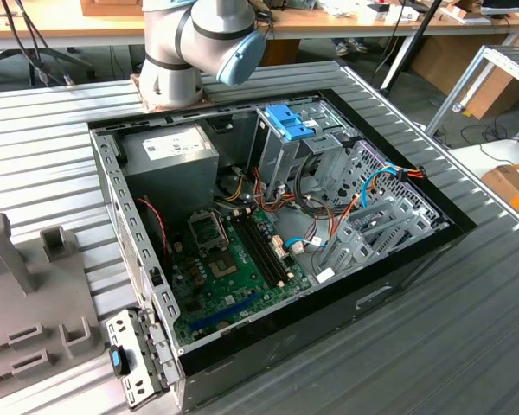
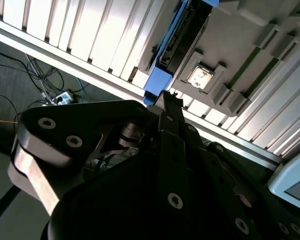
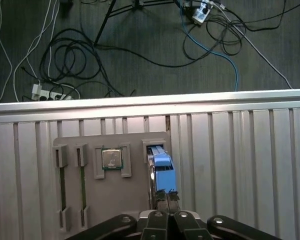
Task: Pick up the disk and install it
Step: 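Pick up the disk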
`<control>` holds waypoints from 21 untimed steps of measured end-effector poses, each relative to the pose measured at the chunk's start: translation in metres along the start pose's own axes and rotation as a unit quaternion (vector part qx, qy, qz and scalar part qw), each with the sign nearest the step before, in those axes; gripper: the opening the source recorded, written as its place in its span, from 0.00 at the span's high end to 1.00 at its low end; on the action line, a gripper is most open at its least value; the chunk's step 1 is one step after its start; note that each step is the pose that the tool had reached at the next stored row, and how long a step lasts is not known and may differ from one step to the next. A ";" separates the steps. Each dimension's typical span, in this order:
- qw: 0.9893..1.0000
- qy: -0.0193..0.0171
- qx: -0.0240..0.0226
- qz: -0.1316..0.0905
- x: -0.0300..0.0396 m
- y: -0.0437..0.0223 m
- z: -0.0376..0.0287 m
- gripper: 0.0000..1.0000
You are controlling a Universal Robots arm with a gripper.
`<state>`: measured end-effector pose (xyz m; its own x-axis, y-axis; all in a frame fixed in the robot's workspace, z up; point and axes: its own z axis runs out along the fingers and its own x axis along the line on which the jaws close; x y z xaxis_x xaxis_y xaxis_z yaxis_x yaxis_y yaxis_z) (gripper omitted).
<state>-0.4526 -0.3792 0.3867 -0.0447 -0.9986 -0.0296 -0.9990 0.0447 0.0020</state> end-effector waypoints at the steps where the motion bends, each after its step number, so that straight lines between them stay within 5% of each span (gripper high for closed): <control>1: 1.000 0.000 0.000 -0.005 -0.0001 0.0000 0.0000 0.89; 9: 0.999 0.000 0.004 -0.039 -0.0002 0.0000 0.0019 0.89; 21: 0.999 0.000 0.004 -0.035 -0.0001 0.0000 0.0069 0.89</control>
<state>-0.4526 -0.3789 0.3798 0.0260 -0.9992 -0.0294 -0.9996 -0.0257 -0.0077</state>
